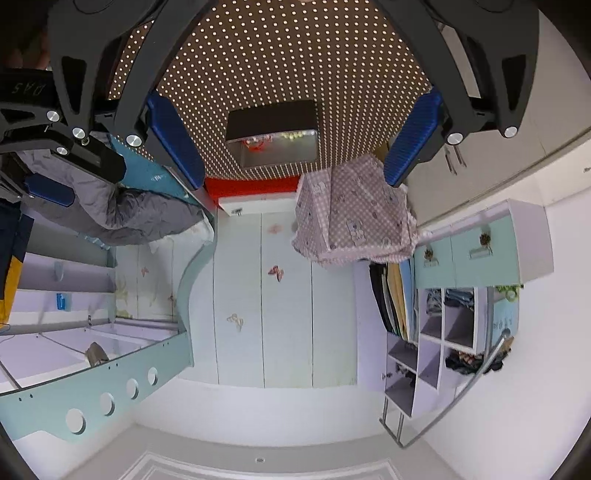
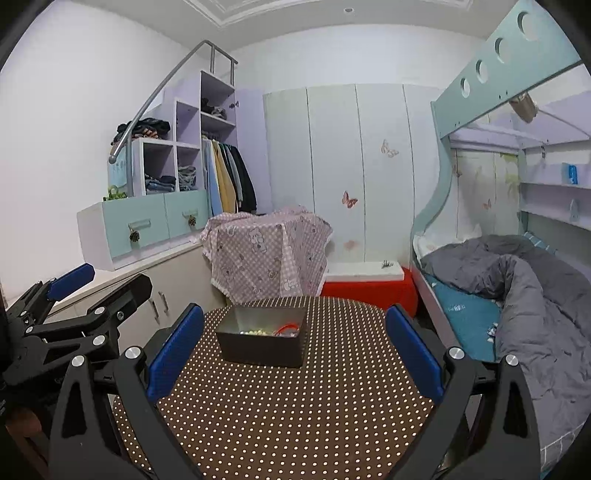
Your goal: Organize jewelry
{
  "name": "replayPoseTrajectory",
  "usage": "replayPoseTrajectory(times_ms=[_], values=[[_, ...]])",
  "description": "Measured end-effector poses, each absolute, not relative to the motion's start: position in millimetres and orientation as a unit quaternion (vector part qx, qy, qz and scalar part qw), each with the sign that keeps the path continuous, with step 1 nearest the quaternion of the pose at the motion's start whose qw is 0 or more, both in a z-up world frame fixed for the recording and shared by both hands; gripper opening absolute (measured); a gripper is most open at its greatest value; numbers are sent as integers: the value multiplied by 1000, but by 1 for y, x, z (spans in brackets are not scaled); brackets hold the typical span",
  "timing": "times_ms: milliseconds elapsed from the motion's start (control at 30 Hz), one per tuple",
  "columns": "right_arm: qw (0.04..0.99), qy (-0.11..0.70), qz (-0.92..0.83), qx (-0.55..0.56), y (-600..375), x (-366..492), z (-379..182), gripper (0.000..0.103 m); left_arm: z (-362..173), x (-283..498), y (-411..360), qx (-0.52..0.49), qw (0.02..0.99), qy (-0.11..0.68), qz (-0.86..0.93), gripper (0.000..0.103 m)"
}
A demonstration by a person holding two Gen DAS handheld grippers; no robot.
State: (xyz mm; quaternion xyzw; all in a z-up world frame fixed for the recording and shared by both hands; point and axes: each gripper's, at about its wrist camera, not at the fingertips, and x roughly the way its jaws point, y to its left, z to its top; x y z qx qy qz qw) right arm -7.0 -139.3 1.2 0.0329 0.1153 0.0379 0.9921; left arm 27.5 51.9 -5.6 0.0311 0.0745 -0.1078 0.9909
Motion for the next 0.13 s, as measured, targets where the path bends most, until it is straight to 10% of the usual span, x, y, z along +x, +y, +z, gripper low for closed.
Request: replayPoseTrajectory(times_ms=[133], values=[[989,139,35,34,-141,6,-10,95,-17,45,55,34,988,109,-108,96]])
